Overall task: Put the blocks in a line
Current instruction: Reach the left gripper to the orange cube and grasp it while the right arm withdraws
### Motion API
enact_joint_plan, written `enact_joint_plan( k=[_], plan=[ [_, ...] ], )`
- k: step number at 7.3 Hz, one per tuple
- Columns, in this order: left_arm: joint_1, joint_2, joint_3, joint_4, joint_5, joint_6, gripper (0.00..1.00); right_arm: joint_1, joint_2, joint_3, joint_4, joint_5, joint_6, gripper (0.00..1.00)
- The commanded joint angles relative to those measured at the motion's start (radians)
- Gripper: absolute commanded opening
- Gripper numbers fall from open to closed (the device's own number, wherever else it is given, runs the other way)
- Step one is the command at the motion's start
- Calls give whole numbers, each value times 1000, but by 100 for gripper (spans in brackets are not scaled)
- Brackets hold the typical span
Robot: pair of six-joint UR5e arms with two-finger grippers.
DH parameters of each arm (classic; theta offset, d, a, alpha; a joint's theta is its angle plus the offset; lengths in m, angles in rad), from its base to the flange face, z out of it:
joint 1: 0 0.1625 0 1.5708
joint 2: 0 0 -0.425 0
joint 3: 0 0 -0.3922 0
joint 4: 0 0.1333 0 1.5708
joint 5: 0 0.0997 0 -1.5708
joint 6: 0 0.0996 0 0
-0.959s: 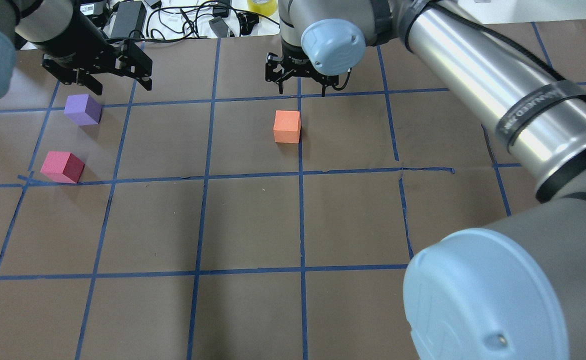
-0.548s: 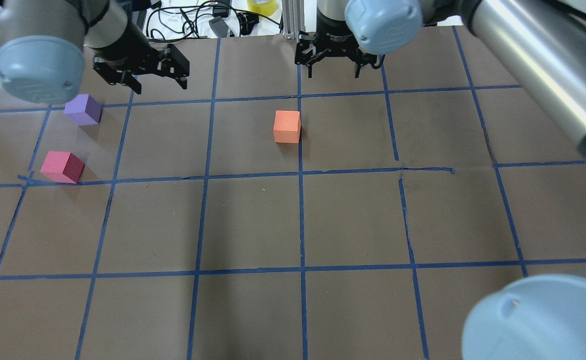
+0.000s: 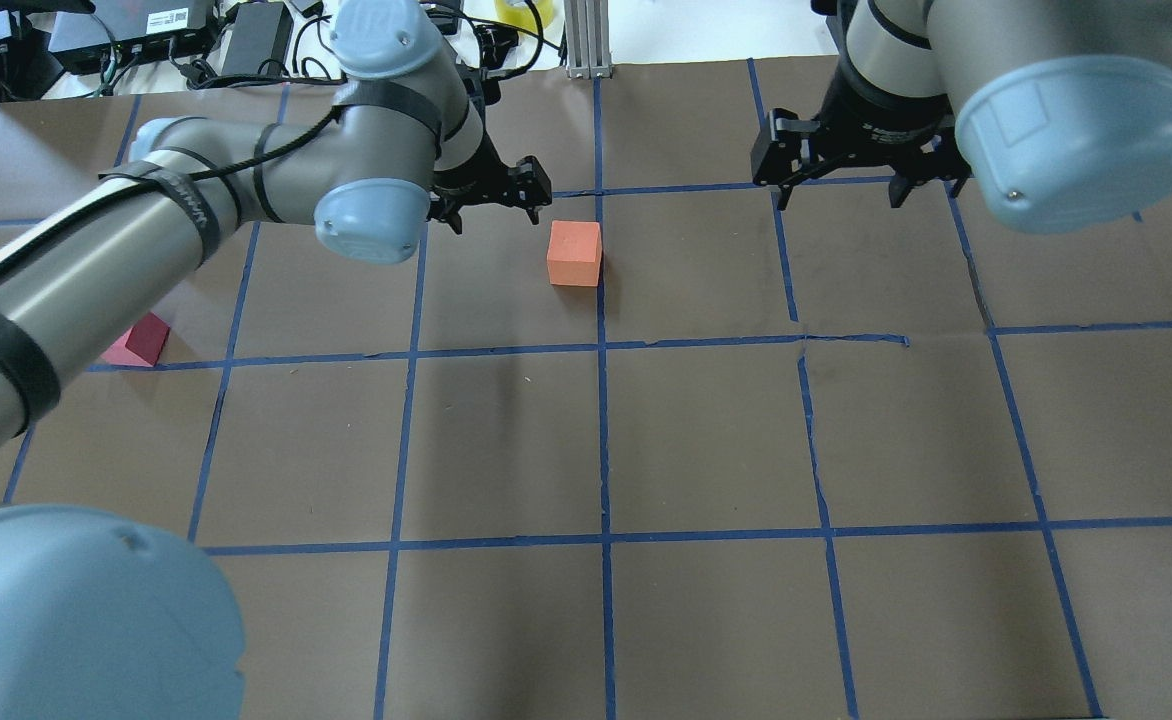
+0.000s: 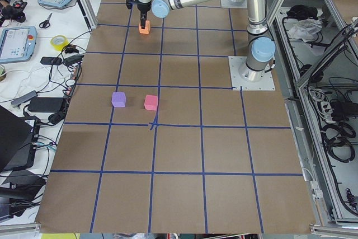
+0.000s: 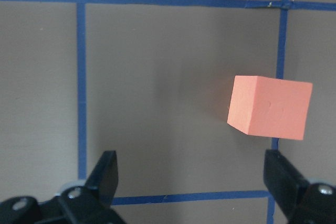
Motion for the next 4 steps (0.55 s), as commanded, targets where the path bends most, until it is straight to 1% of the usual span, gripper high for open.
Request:
enact_joint_plan(
  k=[1, 2, 3, 4],
  plan=[
    [-41, -94, 39, 45, -35, -47, 100, -1, -26, 12, 9, -18, 0, 100],
    [-61, -114, 41, 69, -37, -64, 100, -4, -17, 16, 99, 110, -3, 100],
    [-76, -128, 40, 71, -38, -70, 100, -10, -17, 18, 118, 130, -7, 100],
    [-78, -151, 40, 100, -57, -70, 100, -13, -18, 19, 154, 130, -82, 100]
  ],
)
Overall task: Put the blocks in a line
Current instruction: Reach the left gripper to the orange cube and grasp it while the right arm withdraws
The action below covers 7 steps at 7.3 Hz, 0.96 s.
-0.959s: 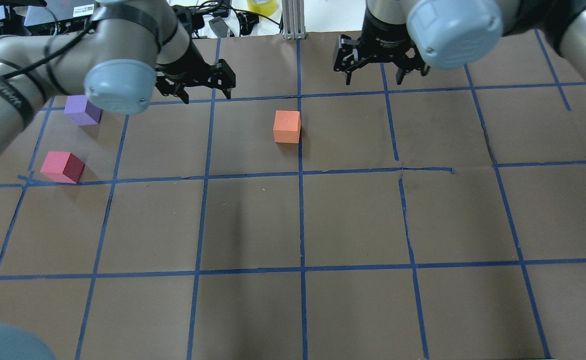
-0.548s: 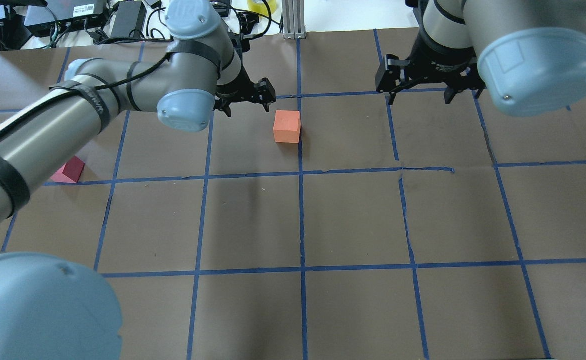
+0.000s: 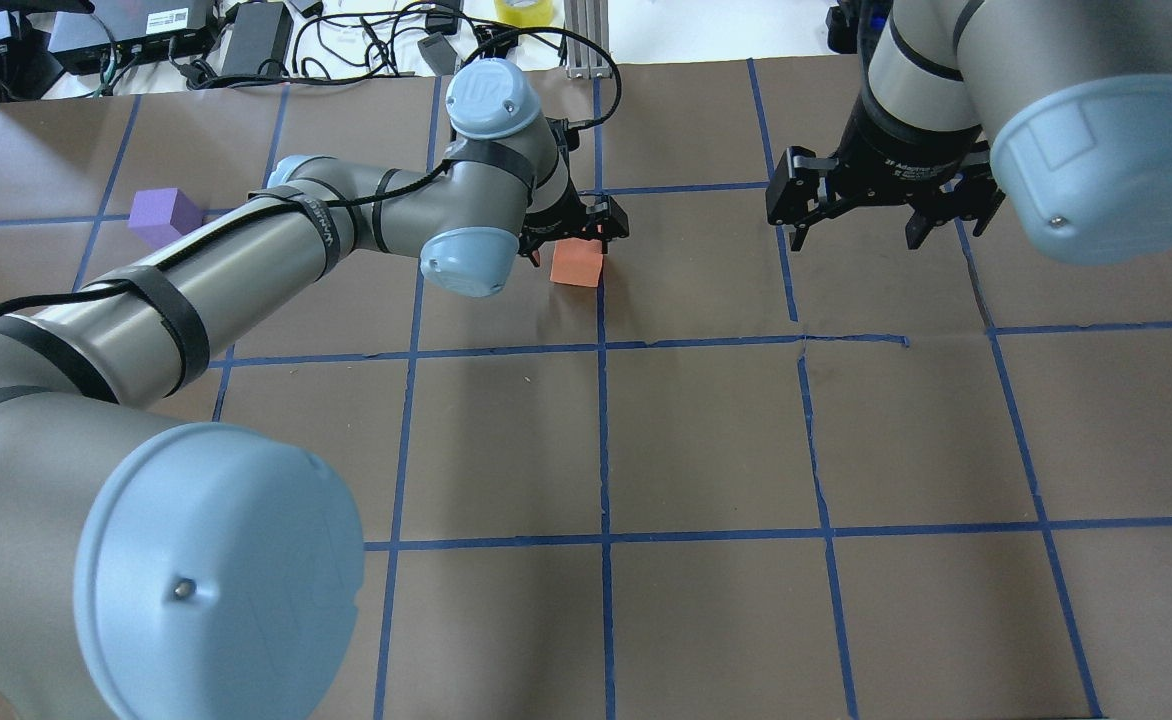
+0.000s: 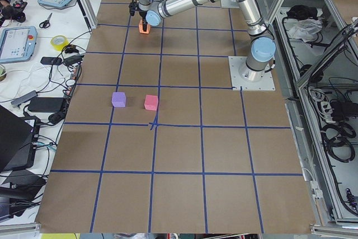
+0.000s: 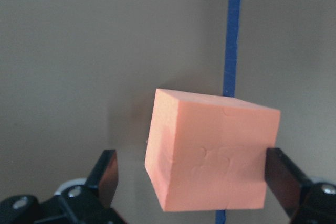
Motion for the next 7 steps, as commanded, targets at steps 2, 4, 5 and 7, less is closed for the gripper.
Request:
enact_joint_plan(
  k=[2, 4, 5, 7],
  plan=[
    [-8, -49, 5, 29, -12, 36, 71, -15, -5, 2, 92, 22, -221, 100],
    [-7, -37, 11, 27, -4, 47, 44, -57, -11, 1, 92, 22, -220, 100],
    [-4, -28, 17, 29, 12, 47, 40, -70, -13, -1, 89, 15, -216, 100],
    [73, -3, 24, 20, 88, 148, 37, -71, -23, -2, 88, 22, -138, 100]
  ],
)
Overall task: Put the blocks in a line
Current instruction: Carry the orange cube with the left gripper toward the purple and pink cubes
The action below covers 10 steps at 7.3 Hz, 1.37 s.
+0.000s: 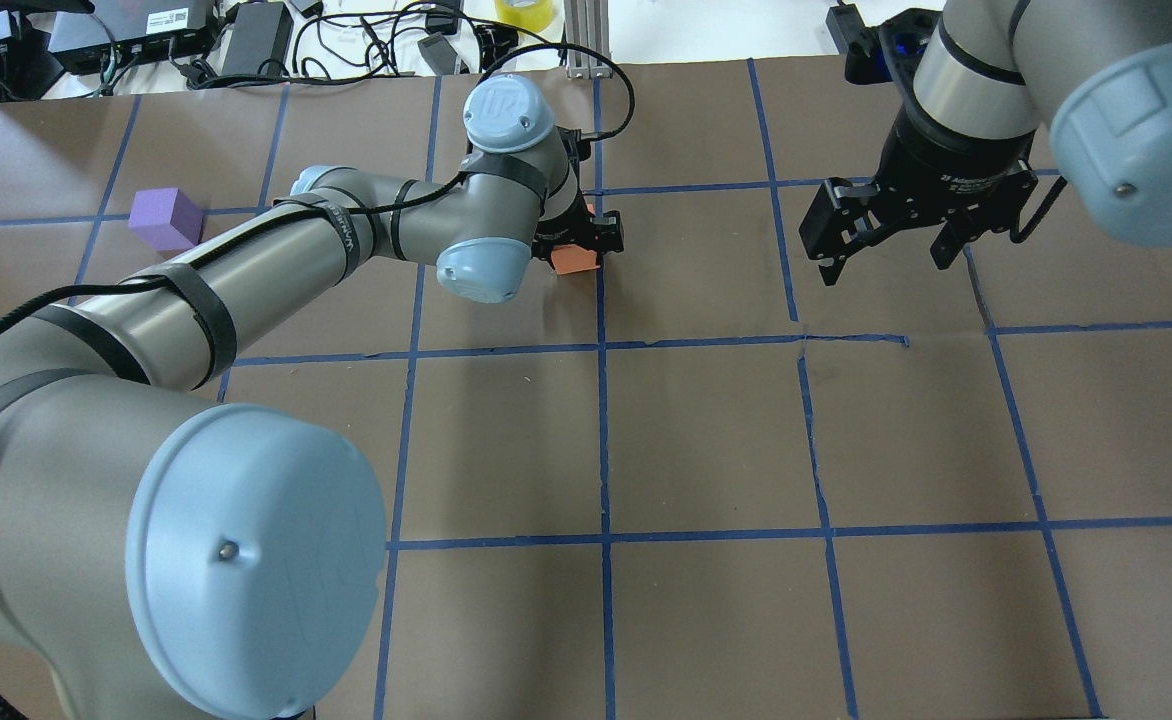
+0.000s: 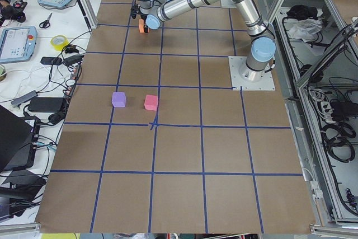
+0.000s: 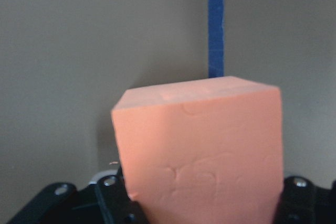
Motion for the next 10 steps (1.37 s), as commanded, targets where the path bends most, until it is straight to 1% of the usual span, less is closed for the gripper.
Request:
enact_joint_plan(
  k=[1, 2, 3, 4, 5, 7, 8, 9, 10],
  plan=[
    [172, 32, -6, -16, -72, 97, 37, -3, -5, -1, -2, 4, 68, 100],
    [256, 52, -6, -15, -76, 196, 21, 0, -5, -1, -4, 1, 75, 100],
    [326, 79, -12, -16, -62, 225, 18, 0, -5, -4, -2, -3, 83, 100],
    [386, 89, -11, -15, -60, 301, 18, 3, -6, -12, -2, 1, 83, 100],
    [476, 81, -3, -16, -35, 489, 17, 3, -8, -15, -1, 6, 83, 100],
    [651, 66, 5, -7, -17, 686, 17, 3, -11, -15, -4, 7, 82, 100],
    [692, 48, 17, -7, -19, 732, 17, 3, -9, -15, -5, 7, 82, 100],
    [706, 47, 46, -16, -16, 753, 17, 5, -9, -13, -5, 3, 83, 100],
    [736, 58, 39, -27, -17, 798, 17, 5, -9, -15, -7, 7, 82, 100]
  ],
)
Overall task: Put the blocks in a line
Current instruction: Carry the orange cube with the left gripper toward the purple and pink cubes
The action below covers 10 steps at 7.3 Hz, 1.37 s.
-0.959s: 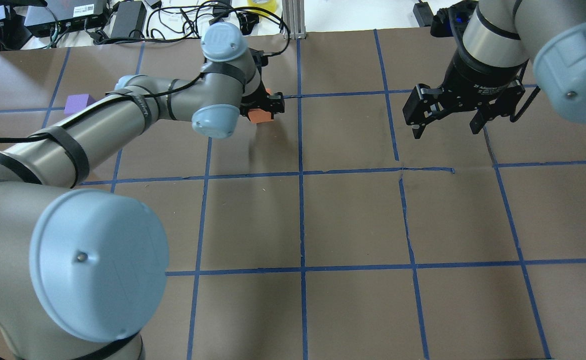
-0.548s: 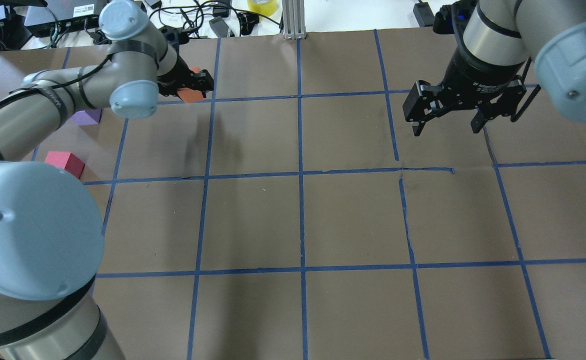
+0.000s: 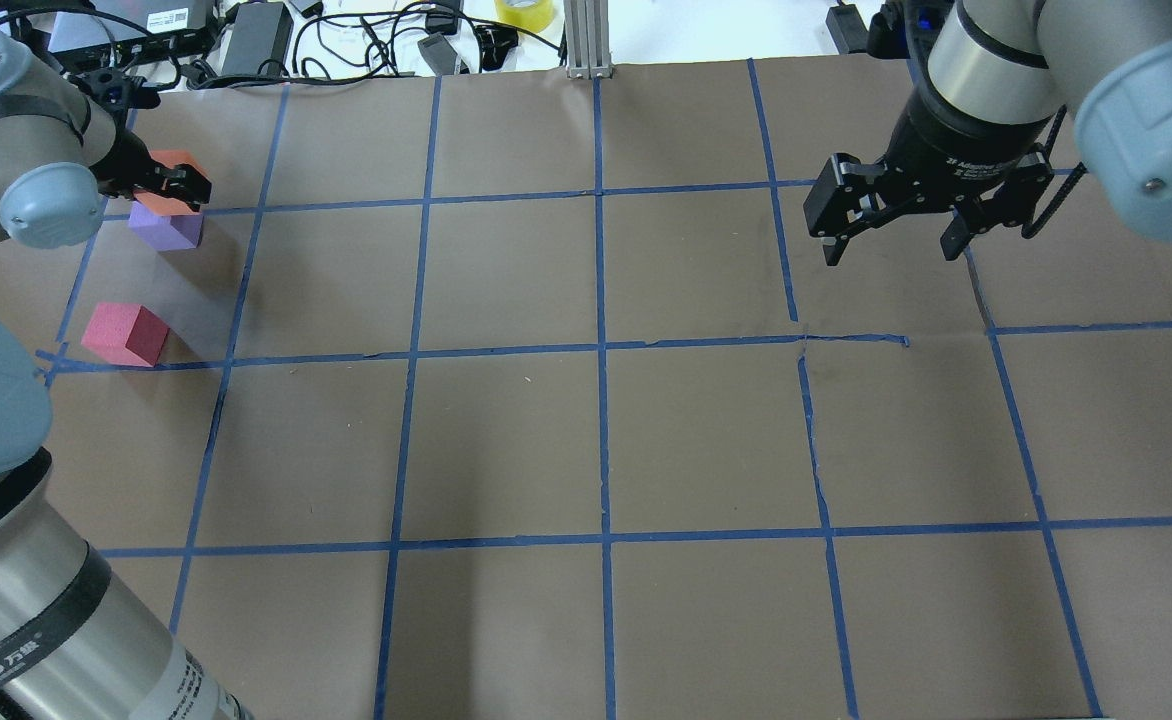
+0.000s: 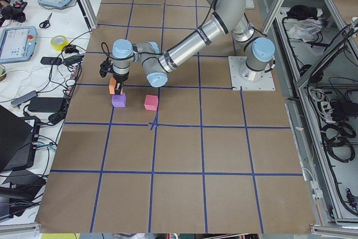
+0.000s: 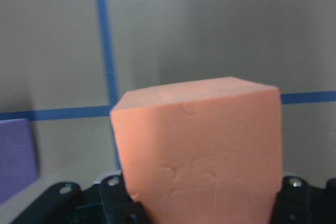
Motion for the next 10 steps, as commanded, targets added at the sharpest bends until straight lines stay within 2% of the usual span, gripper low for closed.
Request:
enact_joint_plan(
  k=[1, 2, 3, 5, 7, 10],
  plan=[
    [64, 4, 7, -30, -9, 67, 17, -1, 0, 1, -1, -5, -1, 100],
    [80, 4, 2, -37, -8, 98, 17, 0, 0, -1, -1, 5, -1, 100],
    [81, 28, -37, -102, -3, 87, 17, 0, 0, -1, -1, -7, -1, 100],
    [77, 56, -68, -123, 6, 72, 17, 0, 0, -1, -1, -7, -1, 100],
    [78, 59, -108, -117, 0, 79, 17, 0, 0, 1, -1, -12, -1, 100],
    [78, 46, -113, -115, -11, 76, 17, 0, -3, 2, 5, -8, -1, 100]
  ],
)
